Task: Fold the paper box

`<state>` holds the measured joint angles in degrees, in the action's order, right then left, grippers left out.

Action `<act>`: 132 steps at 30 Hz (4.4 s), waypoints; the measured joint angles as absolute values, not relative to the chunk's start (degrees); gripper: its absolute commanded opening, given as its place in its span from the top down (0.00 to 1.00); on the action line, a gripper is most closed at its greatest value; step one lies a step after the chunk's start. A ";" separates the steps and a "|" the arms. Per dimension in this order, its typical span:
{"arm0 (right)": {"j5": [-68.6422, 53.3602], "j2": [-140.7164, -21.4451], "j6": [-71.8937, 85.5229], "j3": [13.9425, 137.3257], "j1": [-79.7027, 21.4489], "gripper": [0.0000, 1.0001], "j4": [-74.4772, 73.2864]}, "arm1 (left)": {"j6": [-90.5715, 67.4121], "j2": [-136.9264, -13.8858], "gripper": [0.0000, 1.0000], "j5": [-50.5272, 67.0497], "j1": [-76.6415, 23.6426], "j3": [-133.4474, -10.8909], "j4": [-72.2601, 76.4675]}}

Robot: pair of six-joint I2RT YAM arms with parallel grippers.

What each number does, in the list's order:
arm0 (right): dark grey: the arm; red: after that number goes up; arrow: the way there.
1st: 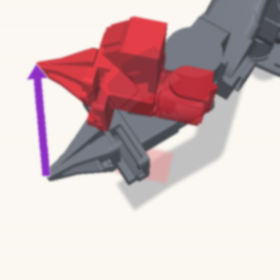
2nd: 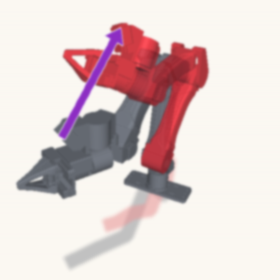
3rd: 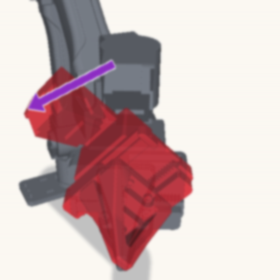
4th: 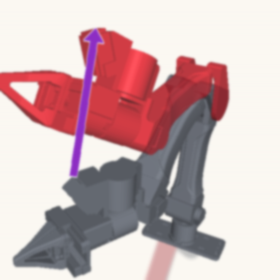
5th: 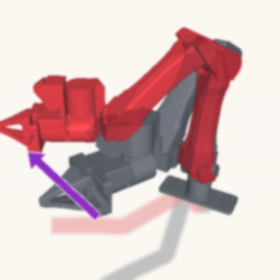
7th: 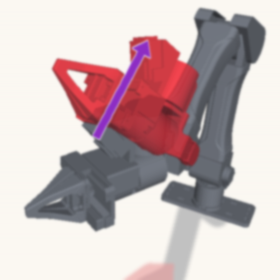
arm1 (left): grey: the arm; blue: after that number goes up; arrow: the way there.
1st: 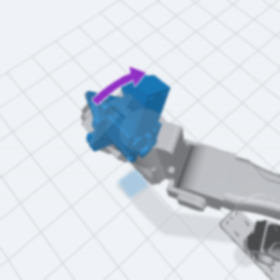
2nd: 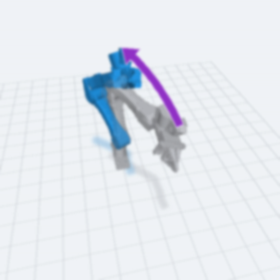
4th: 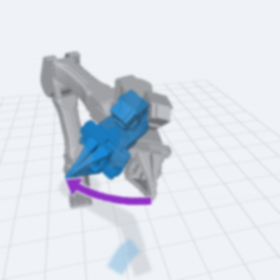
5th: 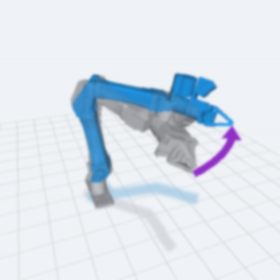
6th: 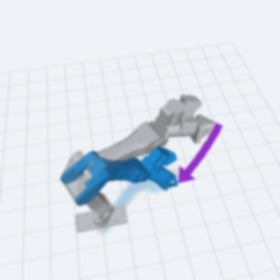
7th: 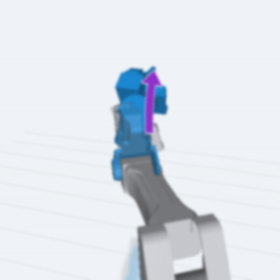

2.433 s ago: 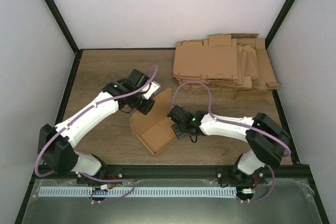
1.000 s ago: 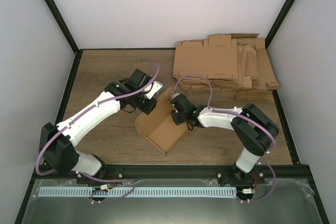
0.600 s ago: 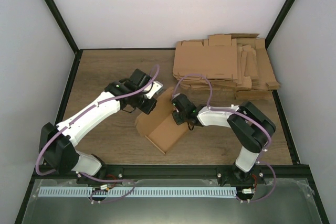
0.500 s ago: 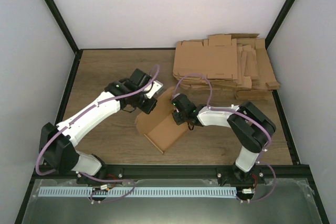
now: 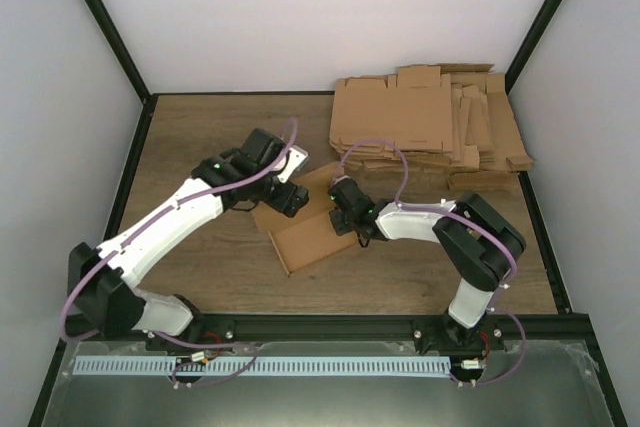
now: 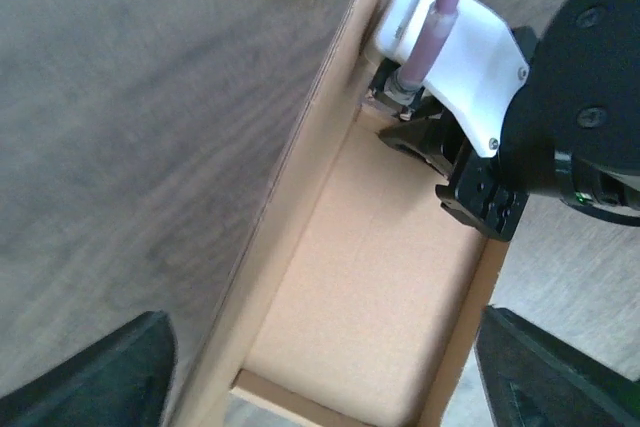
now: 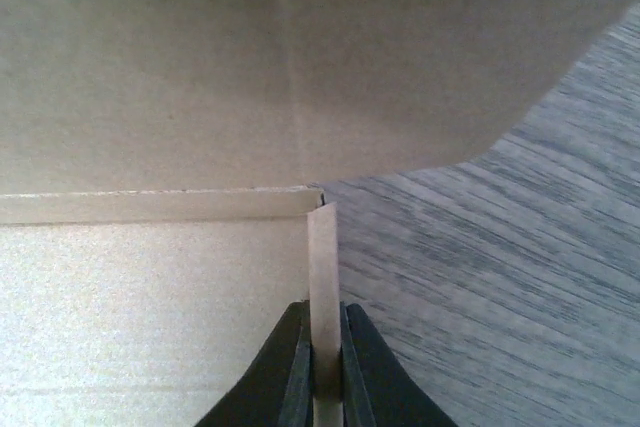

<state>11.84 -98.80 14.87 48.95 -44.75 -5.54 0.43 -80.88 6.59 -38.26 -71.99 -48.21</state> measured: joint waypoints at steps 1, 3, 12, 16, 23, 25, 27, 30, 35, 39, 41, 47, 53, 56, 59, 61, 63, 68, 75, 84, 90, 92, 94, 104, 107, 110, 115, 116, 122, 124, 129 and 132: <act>12.40 -98.80 15.90 48.95 -44.71 0.93 -5.56 | 0.14 -79.96 0.04 6.02 -38.30 -71.99 -47.94; 13.47 -98.80 18.15 48.95 -44.64 0.94 -5.67 | -0.93 -77.23 0.00 4.16 -38.30 -71.99 -46.98; 18.48 -98.74 32.03 49.06 -44.38 0.99 -9.08 | -9.80 -59.92 0.00 -11.18 -38.26 -70.41 -41.12; 20.91 -99.55 38.63 51.94 -44.36 0.94 -13.91 | -14.57 -59.16 0.00 -17.19 -37.63 -68.23 -41.15; 19.31 -97.82 43.86 52.36 -44.31 0.48 -14.44 | -22.98 -56.80 0.00 -18.61 -34.72 -59.88 -41.12; 18.39 -96.66 43.51 52.31 -44.31 0.26 -14.02 | -24.01 -56.49 0.00 -17.82 -34.37 -58.87 -40.97; 17.76 -95.29 42.76 52.21 -44.31 0.10 -13.67 | -24.45 -56.45 0.00 -17.50 -34.37 -58.33 -40.27; 17.26 -92.58 40.58 51.72 -44.31 0.02 -13.39 | -24.67 -55.86 0.00 -17.26 -34.37 -57.08 -39.03; 17.23 -84.62 35.90 47.59 -44.29 0.00 -12.47 | -24.58 -53.60 0.00 -15.84 -34.33 -53.60 -37.36; 16.34 -77.38 31.00 43.62 -43.11 0.00 -10.59 | -23.97 -53.67 0.00 -13.80 -34.26 -51.42 -35.79; 13.93 -75.35 28.42 42.98 -41.15 0.00 -9.85 | -23.81 -54.08 0.00 -11.57 -33.76 -50.83 -35.03; 1.98 -69.71 21.08 42.87 -31.90 0.00 -9.17 | -23.73 -55.81 0.00 1.32 -22.48 -48.90 -31.33; -9.47 -67.51 16.69 43.33 -24.60 0.00 -7.29 | -21.87 -58.15 0.00 7.99 -16.91 -48.69 -29.52; -14.63 -69.06 16.53 43.38 -20.23 0.00 -7.16 | -21.02 -59.42 0.00 9.17 -16.40 -48.90 -29.06; -17.43 -70.13 16.97 43.75 -17.56 0.00 -7.33 | -19.44 -59.88 0.00 11.03 -16.38 -49.19 -28.16; -18.52 -71.70 16.91 45.28 -16.78 0.00 -7.84 | -18.48 -60.40 0.02 12.75 -16.38 -49.19 -27.14; -19.59 -73.65 16.38 47.20 -16.62 0.00 -8.05 | -17.52 -61.58 0.06 14.76 -16.38 -49.19 -25.98; -21.76 -76.84 13.82 49.21 -16.64 0.05 -8.03 | -15.49 -66.57 0.19 18.57 -16.38 -49.52 -24.34; -24.62 -81.65 11.33 50.26 -16.64 0.13 -8.08 | -14.04 -72.77 0.21 20.01 -16.38 -52.29 -22.37; -29.58 -84.71 7.86 55.20 -16.86 0.21 -8.12 | -10.85 -80.90 0.28 21.30 -16.38 -57.80 -20.99; -29.41 -87.88 6.22 58.63 -18.04 0.45 -10.11 | -10.46 -85.38 0.44 21.47 -16.53 -60.53 -21.08; -28.16 -88.44 5.98 59.24 -18.85 0.49 -11.55 | -10.59 -85.91 0.49 21.26 -16.78 -60.90 -21.08; -26.70 -88.82 5.93 59.68 -19.99 0.52 -12.71 | -10.48 -86.41 0.53 21.10 -17.19 -61.32 -21.23; -18.00 -89.30 8.05 61.25 -23.53 0.72 -17.74 | -10.52 -88.14 0.76 18.87 -19.40 -63.92 -23.18; -14.63 -89.30 9.43 62.00 -24.75 0.72 -19.16 | -10.87 -88.14 0.82 16.93 -20.49 -64.51 -24.71; -11.14 -89.19 10.87 62.30 -26.30 0.74 -20.27 | -11.64 -88.14 0.86 15.46 -21.41 -64.58 -25.63; -8.32 -89.17 13.47 62.92 -27.77 0.79 -22.33 | -13.32 -88.09 0.90 12.88 -22.55 -64.58 -26.13; -8.03 -89.12 14.13 62.98 -27.90 0.80 -22.59 | -13.80 -88.01 0.92 12.58 -22.74 -64.55 -26.09; -5.50 -87.55 19.29 62.87 -29.56 0.91 -23.16 | -18.24 -85.38 0.94 10.72 -24.36 -61.06 -23.33; -4.99 -87.13 21.26 62.87 -29.74 0.94 -23.14 | -20.01 -84.33 0.94 9.87 -24.86 -59.83 -22.50; -2.74 -87.26 26.15 62.85 -30.76 0.96 -24.18 | -25.45 -81.23 0.94 7.16 -26.87 -56.38 -17.82; -0.67 -87.26 28.60 62.57 -31.92 0.97 -23.64 | -29.04 -79.00 0.95 5.76 -27.68 -53.28 -14.31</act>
